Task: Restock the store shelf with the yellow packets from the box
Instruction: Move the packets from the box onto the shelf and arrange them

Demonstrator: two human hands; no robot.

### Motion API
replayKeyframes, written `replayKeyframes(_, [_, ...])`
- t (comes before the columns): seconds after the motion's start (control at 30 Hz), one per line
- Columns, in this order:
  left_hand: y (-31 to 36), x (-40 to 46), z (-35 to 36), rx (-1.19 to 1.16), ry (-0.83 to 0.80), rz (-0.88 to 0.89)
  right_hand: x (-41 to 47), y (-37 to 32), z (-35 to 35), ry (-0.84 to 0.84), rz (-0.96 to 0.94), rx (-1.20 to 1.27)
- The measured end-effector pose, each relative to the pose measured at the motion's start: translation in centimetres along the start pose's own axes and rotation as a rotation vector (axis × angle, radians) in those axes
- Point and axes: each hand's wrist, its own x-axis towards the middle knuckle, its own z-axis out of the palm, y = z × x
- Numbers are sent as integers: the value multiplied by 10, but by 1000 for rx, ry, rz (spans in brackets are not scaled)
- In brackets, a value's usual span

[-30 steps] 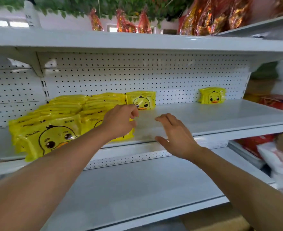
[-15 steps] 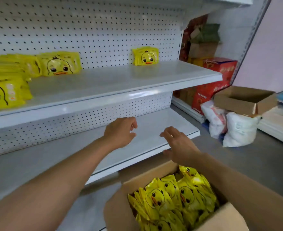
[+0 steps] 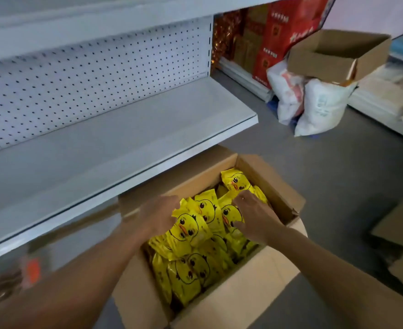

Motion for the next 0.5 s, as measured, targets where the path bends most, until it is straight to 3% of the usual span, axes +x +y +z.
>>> replayKeyframes(0.17, [-12, 54, 56, 55, -128, 49, 23, 19, 45, -56, 93, 76])
replayKeyframes(0.5, [-16, 138, 120, 299, -68, 358, 79, 31, 121, -73, 292, 274])
